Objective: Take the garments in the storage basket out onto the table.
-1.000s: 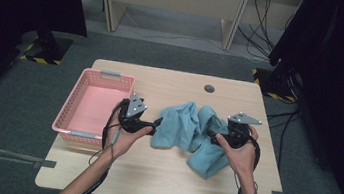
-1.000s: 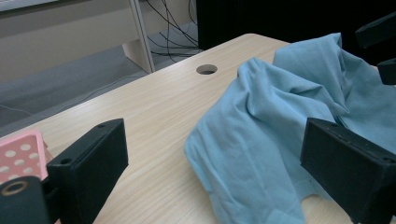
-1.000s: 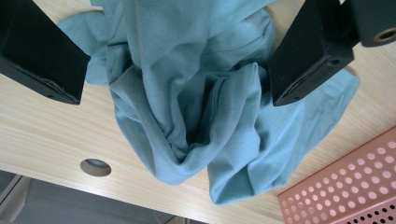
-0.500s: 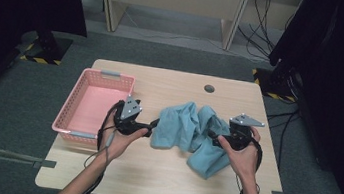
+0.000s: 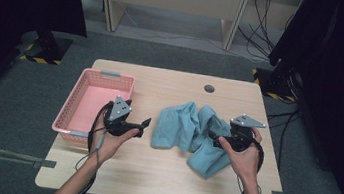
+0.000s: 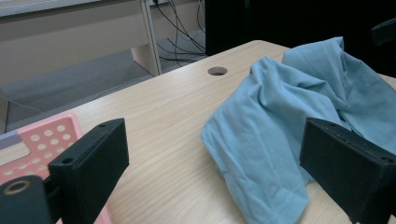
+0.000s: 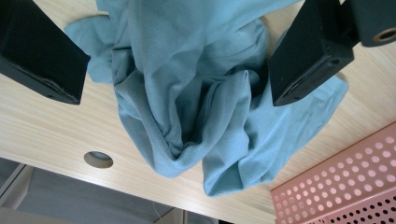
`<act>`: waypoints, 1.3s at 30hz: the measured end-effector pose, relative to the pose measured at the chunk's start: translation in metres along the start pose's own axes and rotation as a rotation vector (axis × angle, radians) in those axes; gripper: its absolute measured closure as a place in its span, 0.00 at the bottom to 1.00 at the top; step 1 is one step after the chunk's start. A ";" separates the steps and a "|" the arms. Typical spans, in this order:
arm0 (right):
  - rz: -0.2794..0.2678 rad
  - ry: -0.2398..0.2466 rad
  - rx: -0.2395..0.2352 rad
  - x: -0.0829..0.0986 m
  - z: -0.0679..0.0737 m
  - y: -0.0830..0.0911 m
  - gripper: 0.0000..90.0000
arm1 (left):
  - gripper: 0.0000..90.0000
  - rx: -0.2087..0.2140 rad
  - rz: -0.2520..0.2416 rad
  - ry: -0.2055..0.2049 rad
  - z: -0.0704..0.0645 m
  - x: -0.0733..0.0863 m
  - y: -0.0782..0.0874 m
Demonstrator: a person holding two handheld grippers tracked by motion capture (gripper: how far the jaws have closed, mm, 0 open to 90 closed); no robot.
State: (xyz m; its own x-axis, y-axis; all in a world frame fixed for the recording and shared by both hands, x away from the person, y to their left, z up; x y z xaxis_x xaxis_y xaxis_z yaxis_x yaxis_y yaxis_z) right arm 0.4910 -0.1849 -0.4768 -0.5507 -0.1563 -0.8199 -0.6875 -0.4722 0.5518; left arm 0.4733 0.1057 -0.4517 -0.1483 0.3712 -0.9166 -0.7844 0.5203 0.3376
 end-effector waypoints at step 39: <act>-0.031 -0.009 0.033 0.014 -0.023 0.035 0.05 | 0.08 -0.081 -0.012 0.052 0.030 0.034 0.056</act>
State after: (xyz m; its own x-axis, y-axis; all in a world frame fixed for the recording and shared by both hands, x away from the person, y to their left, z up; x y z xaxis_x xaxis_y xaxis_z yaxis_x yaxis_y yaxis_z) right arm 0.4703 -0.2230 -0.4722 -0.5332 -0.1340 -0.8353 -0.7195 -0.4475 0.5311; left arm 0.4426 0.1707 -0.4577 -0.1676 0.3237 -0.9312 -0.8324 0.4597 0.3096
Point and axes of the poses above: each handheld gripper's, and its own axes: y roughly backward along the jaws, x roughly out of its underside, z roughly to its left, the point moved 10 cm from there along -y, roughly forward along the jaws, and after that the axes turned 10 degrees about -y, right-handed, at the moved point
